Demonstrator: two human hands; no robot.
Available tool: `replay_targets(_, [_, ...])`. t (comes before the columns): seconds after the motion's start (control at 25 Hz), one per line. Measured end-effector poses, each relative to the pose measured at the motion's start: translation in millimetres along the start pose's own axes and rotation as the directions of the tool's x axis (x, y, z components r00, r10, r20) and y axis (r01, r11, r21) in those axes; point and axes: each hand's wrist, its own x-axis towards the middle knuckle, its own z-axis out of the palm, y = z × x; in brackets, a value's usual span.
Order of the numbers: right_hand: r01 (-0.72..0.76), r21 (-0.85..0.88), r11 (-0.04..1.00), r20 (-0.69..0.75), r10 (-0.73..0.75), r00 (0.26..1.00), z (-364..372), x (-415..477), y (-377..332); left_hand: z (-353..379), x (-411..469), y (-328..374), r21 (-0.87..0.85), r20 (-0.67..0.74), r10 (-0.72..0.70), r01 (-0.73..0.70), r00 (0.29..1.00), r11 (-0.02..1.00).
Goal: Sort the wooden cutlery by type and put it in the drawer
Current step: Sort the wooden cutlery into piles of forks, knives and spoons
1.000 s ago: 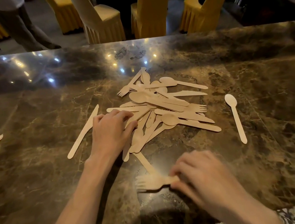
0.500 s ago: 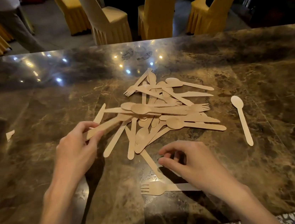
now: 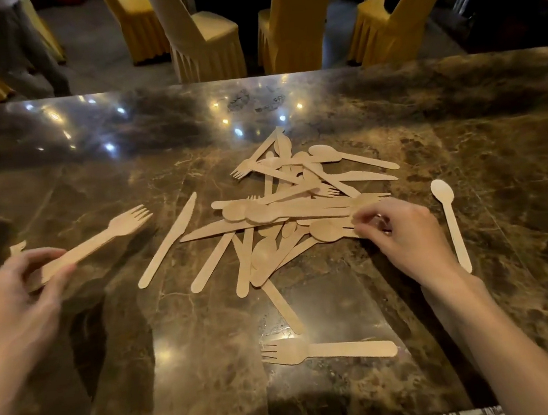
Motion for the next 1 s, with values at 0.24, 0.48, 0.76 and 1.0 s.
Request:
replay_targets(0.24, [0.175, -0.094, 0.98, 0.088, -0.167, 0.982, 4, 45, -2, 21, -38, 100, -0.247, 0.332, 0.364, -0.292, 0.87, 0.924])
replay_targets(0.48, [0.295, -0.165, 0.941, 0.142, -0.273, 0.951, 9, 50, -14, 52, -46, 129, -0.367, 0.529, 0.408, -0.233, 0.745, 0.901])
replay_targets(0.76, [0.13, 0.086, 0.988, 0.093, -0.138, 0.986, -5, 49, -8, 92, -59, 141, -0.228, 0.637, 0.423, -0.367, 0.644, 0.902])
replay_targets(1.0, [-0.104, 0.364, 0.926, 0.14, 0.056, 0.989, -17, 33, -3, 100, -65, 138, -0.04, 0.537, 0.547, -0.628, 0.642, 0.777])
